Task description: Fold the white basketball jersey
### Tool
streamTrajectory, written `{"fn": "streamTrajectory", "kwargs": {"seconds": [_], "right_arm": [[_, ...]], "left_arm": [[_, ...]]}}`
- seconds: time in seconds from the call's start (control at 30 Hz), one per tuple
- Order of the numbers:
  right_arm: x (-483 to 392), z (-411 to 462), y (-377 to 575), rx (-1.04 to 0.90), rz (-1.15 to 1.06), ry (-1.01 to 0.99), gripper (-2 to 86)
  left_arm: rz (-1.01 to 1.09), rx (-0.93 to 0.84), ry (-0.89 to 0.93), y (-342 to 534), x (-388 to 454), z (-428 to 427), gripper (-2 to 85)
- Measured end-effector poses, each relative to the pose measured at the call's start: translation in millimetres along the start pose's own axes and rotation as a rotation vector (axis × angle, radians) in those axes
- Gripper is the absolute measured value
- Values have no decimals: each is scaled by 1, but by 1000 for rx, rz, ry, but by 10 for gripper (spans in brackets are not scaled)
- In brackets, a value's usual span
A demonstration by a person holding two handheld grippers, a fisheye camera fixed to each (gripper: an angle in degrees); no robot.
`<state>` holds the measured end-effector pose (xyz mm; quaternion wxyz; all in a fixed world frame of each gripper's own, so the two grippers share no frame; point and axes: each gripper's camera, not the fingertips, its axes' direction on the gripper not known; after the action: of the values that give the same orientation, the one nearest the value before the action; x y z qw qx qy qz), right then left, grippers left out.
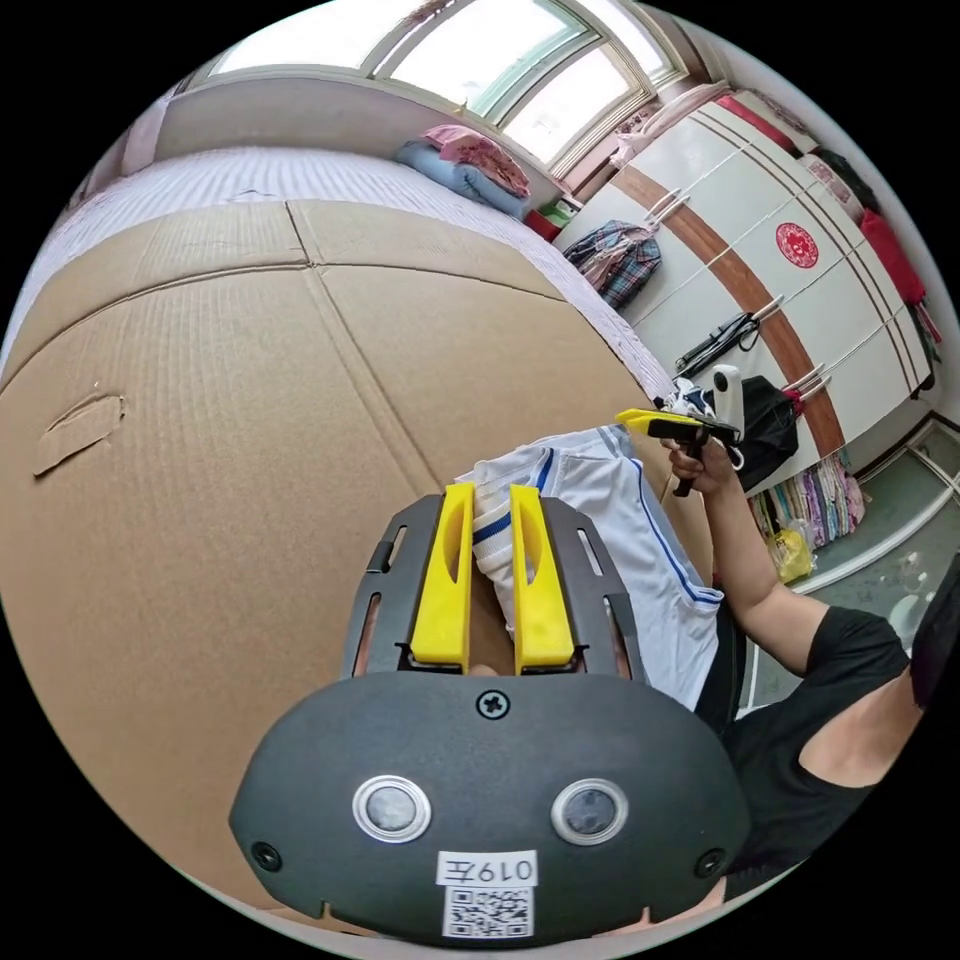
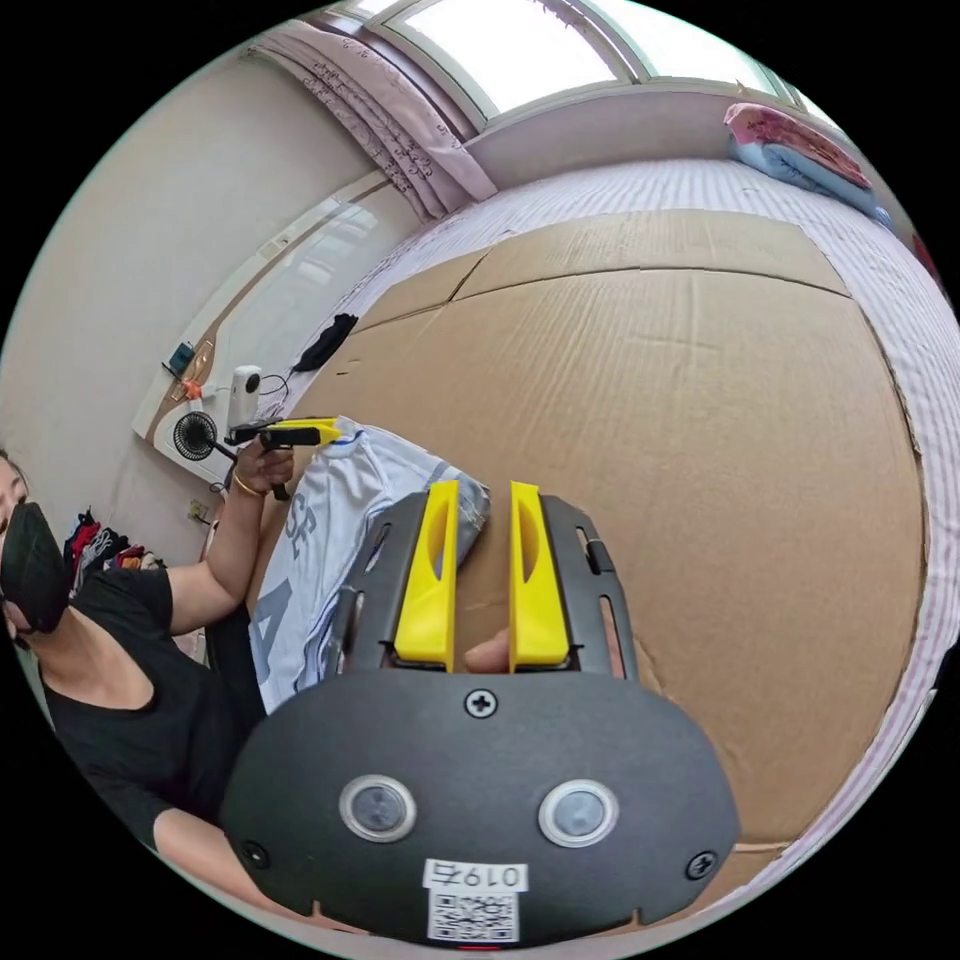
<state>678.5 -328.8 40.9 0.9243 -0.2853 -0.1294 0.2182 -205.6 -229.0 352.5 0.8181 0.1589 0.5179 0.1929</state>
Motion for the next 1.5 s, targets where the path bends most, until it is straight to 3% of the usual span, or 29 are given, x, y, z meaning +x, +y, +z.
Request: {"fn": "streamTrajectory", "kwargs": {"seconds": [0.2,0.63,0.83,1.3,1.5], "right_arm": [[-31,-18,-8,39,-28,1,72],[-106,-9,-37,33,-118,82,-7],[-116,-20,-45,89,-115,15,-9],[-120,5,-73,142,-1,-11,-6],[-96,29,-82,105,153,-78,-5]], "left_arm": [[-78,21,135,-4,-38,21,19],[-72,1,101,-20,-44,63,12],[-63,30,138,-19,-45,74,9],[-122,40,133,-23,-41,104,9],[-154,31,166,-23,-44,115,13]]}}
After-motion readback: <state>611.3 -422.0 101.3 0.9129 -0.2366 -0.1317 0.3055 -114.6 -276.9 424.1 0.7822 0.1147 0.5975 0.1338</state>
